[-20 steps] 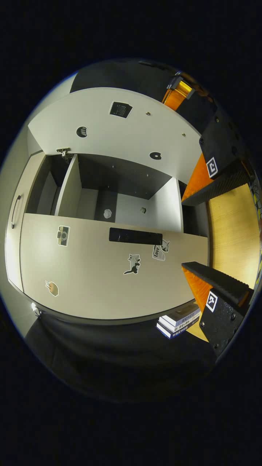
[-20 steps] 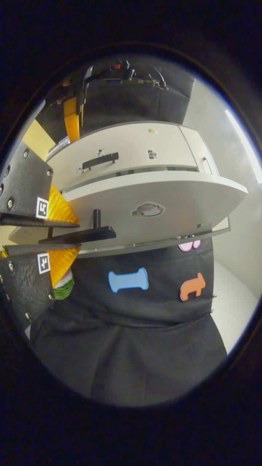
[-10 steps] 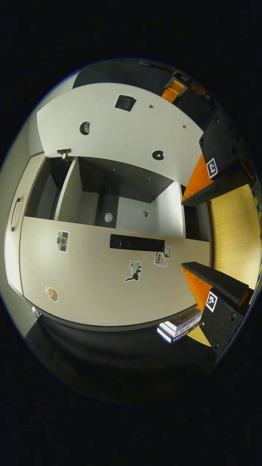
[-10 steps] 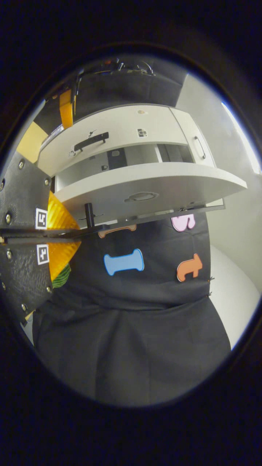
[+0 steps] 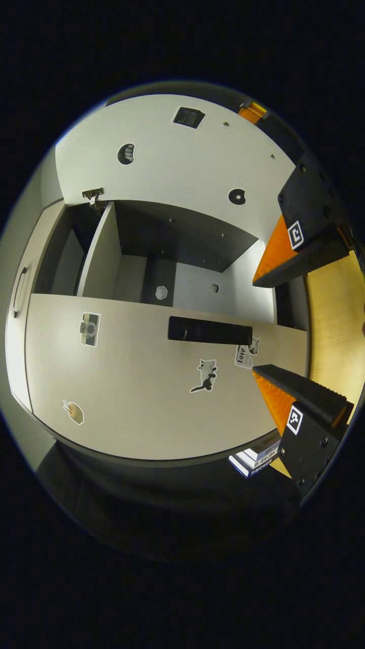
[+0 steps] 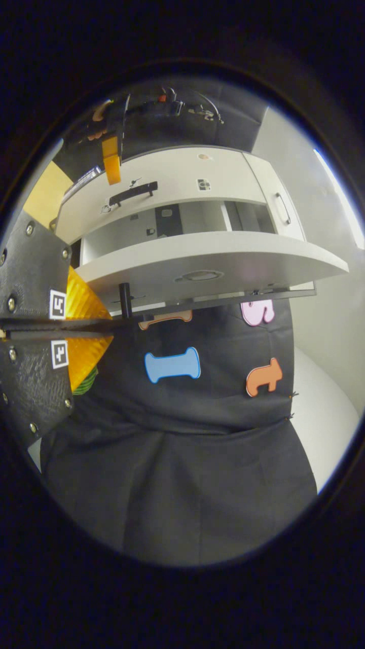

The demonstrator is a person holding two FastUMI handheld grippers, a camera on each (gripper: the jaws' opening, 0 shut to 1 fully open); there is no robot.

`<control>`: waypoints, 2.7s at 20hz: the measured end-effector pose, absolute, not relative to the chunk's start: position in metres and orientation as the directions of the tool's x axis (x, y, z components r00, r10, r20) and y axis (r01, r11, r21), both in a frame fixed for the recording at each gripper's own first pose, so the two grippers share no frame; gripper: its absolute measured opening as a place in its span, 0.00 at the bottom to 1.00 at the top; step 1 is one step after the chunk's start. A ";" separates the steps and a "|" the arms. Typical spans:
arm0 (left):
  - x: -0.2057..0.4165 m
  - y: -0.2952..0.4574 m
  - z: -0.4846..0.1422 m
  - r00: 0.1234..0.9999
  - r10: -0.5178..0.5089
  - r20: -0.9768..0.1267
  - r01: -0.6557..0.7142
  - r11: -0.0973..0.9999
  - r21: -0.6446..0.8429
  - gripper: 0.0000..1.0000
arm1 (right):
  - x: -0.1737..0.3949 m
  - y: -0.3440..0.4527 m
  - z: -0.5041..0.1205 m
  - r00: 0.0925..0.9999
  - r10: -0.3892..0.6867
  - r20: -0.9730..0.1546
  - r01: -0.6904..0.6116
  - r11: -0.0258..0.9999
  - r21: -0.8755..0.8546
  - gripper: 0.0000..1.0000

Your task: Open the right door of the double-door shoe cabinet with the right hand, and open the left door with the left hand.

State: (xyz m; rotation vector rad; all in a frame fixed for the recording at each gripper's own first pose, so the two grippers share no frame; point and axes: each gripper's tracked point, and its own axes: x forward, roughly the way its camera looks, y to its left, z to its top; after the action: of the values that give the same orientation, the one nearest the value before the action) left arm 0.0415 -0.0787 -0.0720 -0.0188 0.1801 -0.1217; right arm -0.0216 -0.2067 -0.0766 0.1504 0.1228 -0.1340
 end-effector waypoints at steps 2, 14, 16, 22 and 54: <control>0.050 -0.076 -0.071 0.979 -0.110 -0.173 0.108 0.994 -0.021 0.95 | -0.021 -0.210 -0.077 0.985 -0.114 -0.132 0.132 0.982 0.132 0.01; 0.102 -0.065 -0.064 0.991 -0.045 -0.128 0.047 0.999 0.009 0.95 | -0.019 -0.215 -0.077 0.986 -0.098 -0.136 0.109 0.991 0.076 0.03; 0.110 -0.061 -0.063 0.993 -0.029 -0.115 0.030 1.000 0.007 0.95 | -0.019 -0.215 -0.077 0.986 -0.095 -0.138 0.106 0.991 0.076 0.03; 0.131 -0.056 -0.066 0.995 0.003 -0.102 -0.001 1.000 0.017 0.92 | -0.019 -0.215 -0.076 0.986 -0.093 -0.141 0.103 0.993 0.062 0.03; 0.143 -0.066 -0.074 0.995 -0.012 -0.094 0.017 0.998 0.057 0.27 | -0.017 -0.215 -0.079 0.987 -0.072 -0.146 0.086 0.992 0.087 0.03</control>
State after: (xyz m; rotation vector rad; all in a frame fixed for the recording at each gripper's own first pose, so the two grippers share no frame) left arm 0.1429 -0.0665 -0.0739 0.0583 0.0939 -0.0146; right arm -0.0168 -0.2149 -0.0794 0.0936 0.1435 -0.0795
